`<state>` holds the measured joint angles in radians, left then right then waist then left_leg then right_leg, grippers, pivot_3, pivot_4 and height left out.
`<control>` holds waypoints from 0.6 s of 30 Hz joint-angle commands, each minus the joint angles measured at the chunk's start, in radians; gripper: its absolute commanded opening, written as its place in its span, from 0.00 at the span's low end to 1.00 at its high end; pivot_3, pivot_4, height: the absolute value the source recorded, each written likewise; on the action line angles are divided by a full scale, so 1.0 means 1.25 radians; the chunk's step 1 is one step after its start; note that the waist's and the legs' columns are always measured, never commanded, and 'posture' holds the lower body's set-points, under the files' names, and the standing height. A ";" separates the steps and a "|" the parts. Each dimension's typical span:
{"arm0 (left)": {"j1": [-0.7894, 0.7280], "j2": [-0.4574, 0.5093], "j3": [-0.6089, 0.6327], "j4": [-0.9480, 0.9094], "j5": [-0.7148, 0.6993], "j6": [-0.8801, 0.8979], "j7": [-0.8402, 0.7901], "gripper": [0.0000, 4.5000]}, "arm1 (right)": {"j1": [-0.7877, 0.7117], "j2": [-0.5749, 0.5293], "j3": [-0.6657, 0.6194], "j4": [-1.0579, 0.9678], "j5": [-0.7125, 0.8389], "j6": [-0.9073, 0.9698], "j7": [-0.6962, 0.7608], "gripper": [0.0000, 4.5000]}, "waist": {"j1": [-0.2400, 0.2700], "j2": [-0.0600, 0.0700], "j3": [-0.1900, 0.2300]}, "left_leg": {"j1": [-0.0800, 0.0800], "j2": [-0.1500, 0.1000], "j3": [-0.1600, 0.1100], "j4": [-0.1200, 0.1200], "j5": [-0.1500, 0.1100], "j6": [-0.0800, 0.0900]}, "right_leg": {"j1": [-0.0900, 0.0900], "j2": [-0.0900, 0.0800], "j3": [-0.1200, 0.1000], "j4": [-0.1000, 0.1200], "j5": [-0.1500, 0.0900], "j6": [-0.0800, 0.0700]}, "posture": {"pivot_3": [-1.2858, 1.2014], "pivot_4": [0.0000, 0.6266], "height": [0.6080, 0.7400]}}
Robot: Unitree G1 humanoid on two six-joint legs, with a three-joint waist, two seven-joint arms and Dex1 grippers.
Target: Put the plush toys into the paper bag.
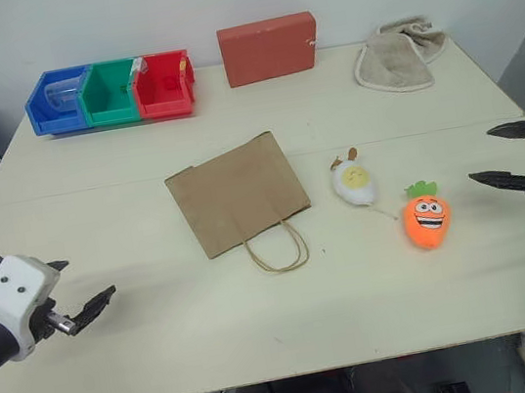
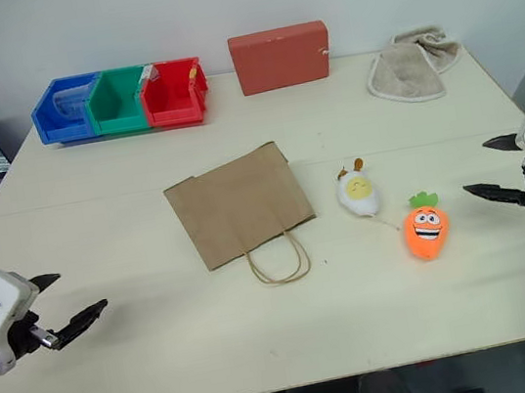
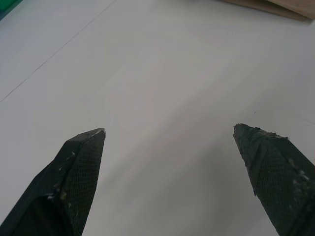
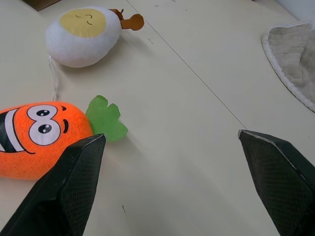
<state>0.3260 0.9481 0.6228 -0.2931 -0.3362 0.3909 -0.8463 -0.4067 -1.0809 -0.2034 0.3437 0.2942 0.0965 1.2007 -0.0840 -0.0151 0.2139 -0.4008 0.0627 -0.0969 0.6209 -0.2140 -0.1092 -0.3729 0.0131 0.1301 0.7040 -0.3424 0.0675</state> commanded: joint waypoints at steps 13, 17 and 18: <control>-0.037 -0.036 0.034 0.005 0.006 -0.043 0.010 0.99 | 0.005 0.008 -0.002 -0.031 -0.001 -0.014 0.004 1.00 | 0.000 0.000 0.000 | 0.000 0.000 0.000 0.000 0.000 0.000 | 0.000 0.000 0.000 0.000 0.001 -0.002 | 0.52 0.24 1.00; -0.038 -0.047 0.040 0.011 0.007 -0.058 0.002 0.99 | 0.000 0.011 -0.001 -0.029 -0.004 -0.018 0.001 1.00 | 0.000 0.000 0.000 | 0.000 0.000 0.000 0.000 0.000 0.000 | 0.000 0.000 0.000 0.000 0.001 -0.002 | 0.52 0.24 1.00; -0.036 -0.047 0.041 0.012 0.008 -0.062 -0.002 0.99 | -0.001 0.012 -0.002 -0.029 -0.004 -0.019 0.001 1.00 | 0.000 0.000 0.000 | 0.000 0.000 0.000 0.000 0.000 0.000 | 0.000 0.000 0.000 0.000 0.001 -0.002 | 0.52 0.24 1.00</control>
<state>0.2808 0.8920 0.6335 -0.2700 -0.3162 0.3357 -0.8425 -0.4007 -1.0588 -0.1917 0.3348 0.2888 0.0932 1.1984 -0.0837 -0.0151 0.2138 -0.4008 0.0628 -0.0969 0.6203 -0.2141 -0.1093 -0.3728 0.0130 0.1298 0.7037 -0.3408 0.0651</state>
